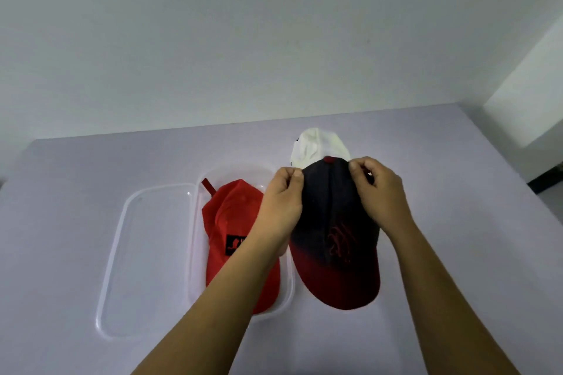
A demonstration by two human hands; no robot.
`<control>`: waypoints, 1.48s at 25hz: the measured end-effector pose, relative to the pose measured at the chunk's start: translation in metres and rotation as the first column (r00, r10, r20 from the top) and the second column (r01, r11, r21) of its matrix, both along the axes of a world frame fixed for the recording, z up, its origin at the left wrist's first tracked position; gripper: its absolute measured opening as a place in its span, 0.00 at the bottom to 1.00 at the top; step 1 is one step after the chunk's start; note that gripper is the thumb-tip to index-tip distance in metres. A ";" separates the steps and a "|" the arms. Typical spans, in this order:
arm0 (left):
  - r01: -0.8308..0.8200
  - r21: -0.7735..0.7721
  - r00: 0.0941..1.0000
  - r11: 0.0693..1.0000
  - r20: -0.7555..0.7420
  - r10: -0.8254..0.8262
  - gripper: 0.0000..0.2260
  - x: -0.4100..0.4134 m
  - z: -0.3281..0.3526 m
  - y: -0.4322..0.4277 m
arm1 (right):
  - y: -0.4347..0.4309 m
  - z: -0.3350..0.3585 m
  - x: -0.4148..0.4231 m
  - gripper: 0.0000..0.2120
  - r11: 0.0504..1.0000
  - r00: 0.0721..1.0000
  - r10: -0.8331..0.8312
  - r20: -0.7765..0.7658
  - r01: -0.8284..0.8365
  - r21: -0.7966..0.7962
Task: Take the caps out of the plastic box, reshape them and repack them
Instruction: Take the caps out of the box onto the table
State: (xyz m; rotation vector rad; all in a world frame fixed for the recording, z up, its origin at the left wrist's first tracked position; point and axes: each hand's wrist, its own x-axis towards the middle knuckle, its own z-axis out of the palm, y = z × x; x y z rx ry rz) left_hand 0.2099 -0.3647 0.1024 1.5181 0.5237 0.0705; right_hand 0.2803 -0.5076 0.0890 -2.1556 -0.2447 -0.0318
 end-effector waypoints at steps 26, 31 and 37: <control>0.030 0.524 0.888 0.851 -0.405 0.218 0.20 -0.037 -0.118 0.109 | 0.113 -0.109 -0.071 0.31 0.449 0.770 0.563 -0.300 -0.590 -0.671; 0.047 0.486 0.927 0.873 -0.346 0.143 0.12 -0.036 -0.104 0.122 | 0.113 -0.102 -0.076 0.31 0.508 0.780 0.539 -0.319 -0.602 -0.616; -0.086 0.569 0.961 0.818 -0.169 0.218 0.12 -0.028 -0.040 0.126 | 0.110 -0.071 -0.088 0.31 0.829 0.876 0.467 -0.116 -0.480 -0.287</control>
